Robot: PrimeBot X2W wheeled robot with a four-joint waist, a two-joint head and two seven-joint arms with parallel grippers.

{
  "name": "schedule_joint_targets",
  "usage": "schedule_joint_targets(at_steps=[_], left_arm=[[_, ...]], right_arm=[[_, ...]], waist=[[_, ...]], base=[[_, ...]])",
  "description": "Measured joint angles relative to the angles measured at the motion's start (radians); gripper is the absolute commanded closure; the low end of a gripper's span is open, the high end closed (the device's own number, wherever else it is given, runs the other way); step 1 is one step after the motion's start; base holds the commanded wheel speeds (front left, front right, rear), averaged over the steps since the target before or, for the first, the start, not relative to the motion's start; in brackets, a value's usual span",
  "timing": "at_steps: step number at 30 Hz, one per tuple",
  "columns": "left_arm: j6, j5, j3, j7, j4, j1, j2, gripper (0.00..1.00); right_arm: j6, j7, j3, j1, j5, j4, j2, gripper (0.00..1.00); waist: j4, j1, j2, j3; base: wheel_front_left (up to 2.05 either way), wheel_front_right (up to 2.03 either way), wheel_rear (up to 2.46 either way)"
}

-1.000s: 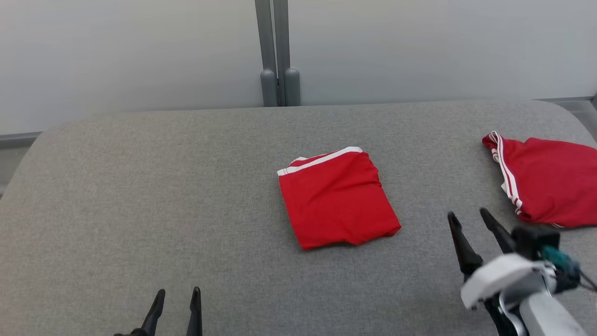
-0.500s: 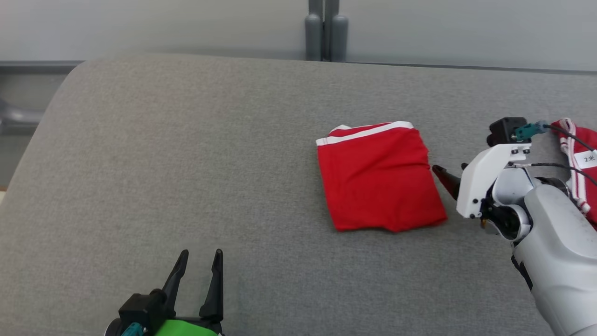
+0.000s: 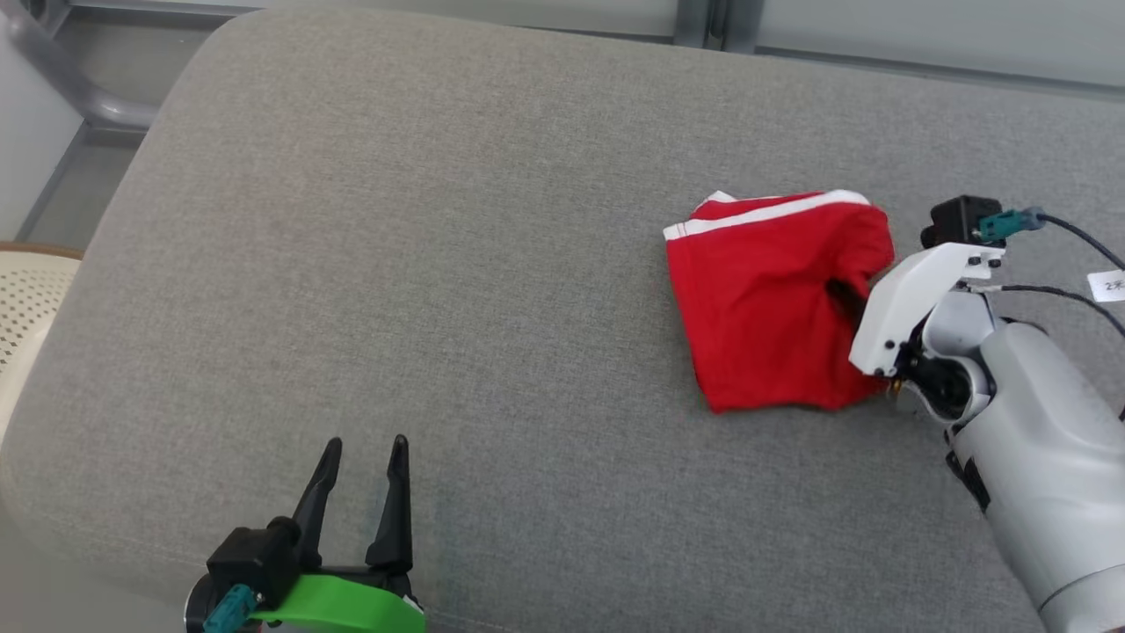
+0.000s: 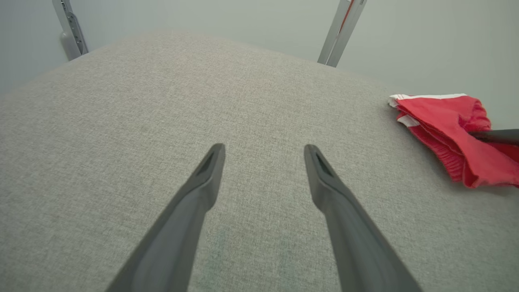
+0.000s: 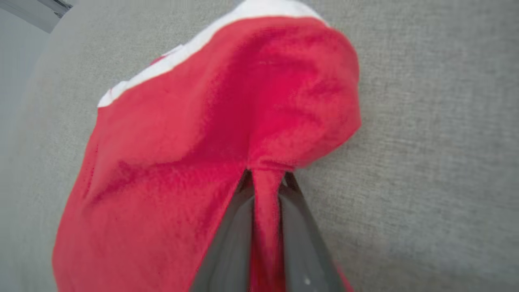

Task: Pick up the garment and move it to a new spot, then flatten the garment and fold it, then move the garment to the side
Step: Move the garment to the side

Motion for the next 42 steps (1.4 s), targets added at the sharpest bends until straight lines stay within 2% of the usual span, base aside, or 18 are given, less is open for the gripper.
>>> schedule_joint_targets(at_steps=[4, 9, 14, 19, 20, 21, 22, 26, 30, 36, 39, 42], left_arm=[[0.003, 0.000, 0.023, 0.000, -0.012, 0.003, 0.000, 0.00], [-0.007, 0.003, 0.041, 0.000, -0.020, 0.004, 0.000, 0.00], [-0.019, 0.018, 0.043, 0.000, -0.030, -0.024, 0.000, 0.00], [-0.029, 0.016, 0.030, 0.000, -0.005, -0.030, -0.001, 0.00], [-0.030, 0.017, 0.031, 0.000, -0.003, -0.031, -0.001, 0.00], [-0.030, 0.017, 0.032, 0.000, 0.004, -0.032, -0.001, 0.00], [-0.030, 0.017, 0.031, 0.000, 0.010, -0.032, -0.001, 0.00], [-0.033, 0.021, 0.023, 0.000, 0.019, -0.038, -0.001, 0.00], [-0.033, 0.001, 0.016, 0.000, 0.028, -0.054, -0.001, 0.00], [-0.033, 0.003, 0.021, 0.000, -0.007, -0.028, -0.002, 0.00], [-0.034, 0.020, 0.076, 0.000, -0.050, -0.002, -0.001, 0.00], [-0.029, 0.045, 0.117, 0.000, -0.073, 0.033, -0.001, 0.00]], right_arm=[[0.001, 0.004, 0.011, -0.031, 0.017, -0.056, -0.083, 1.00], [0.000, 0.061, -0.021, -0.056, 0.041, -0.150, -0.212, 1.00], [0.000, 0.134, -0.121, -0.060, 0.050, -0.214, -0.318, 1.00], [0.000, 0.147, -0.239, -0.056, -0.023, -0.160, -0.360, 1.00], [0.000, 0.132, -0.260, -0.058, -0.063, -0.138, -0.365, 0.83], [0.000, 0.106, -0.284, -0.062, -0.113, -0.114, -0.369, 0.53], [0.000, 0.078, -0.306, -0.068, -0.162, -0.089, -0.371, 0.00], [0.000, -0.091, -0.399, -0.109, -0.367, -0.018, -0.345, 0.00], [0.001, -0.245, -0.429, -0.114, -0.471, -0.011, -0.278, 0.00], [0.001, -0.458, -0.429, 0.020, -0.499, -0.120, -0.207, 0.00], [0.001, -0.554, -0.401, 0.138, -0.505, -0.215, -0.173, 0.00], [0.001, -0.603, -0.365, 0.277, -0.531, -0.306, -0.124, 0.00]], waist=[[-0.040, 0.0000, 0.0000, 0.016], [-0.130, 0.0000, 0.0000, 0.035], [-0.228, 0.0000, 0.0000, 0.051], [-0.285, 0.0000, 0.0000, 0.088], [-0.291, 0.0000, 0.0000, 0.098], [-0.296, 0.0000, 0.0000, 0.109], [-0.300, 0.0000, 0.0000, 0.117], [-0.313, 0.0000, 0.0000, 0.144], [-0.314, 0.0001, 0.0001, 0.151], [-0.315, 0.0001, 0.0000, 0.101], [-0.317, 0.0001, 0.0000, 0.056], [-0.320, 0.0000, 0.0000, 0.007]], base=[[0.00, 0.00, 0.00], [0.00, 0.00, 0.00], [0.00, 0.00, 0.00], [0.00, 0.00, 0.00], [0.00, 0.00, 0.00], [0.00, 0.00, 0.00], [0.00, 0.00, 0.00], [0.00, 0.00, 0.00], [0.00, 0.00, 0.00], [0.00, 0.00, 0.00], [0.00, 0.00, 0.00], [0.00, 0.00, 0.00]])
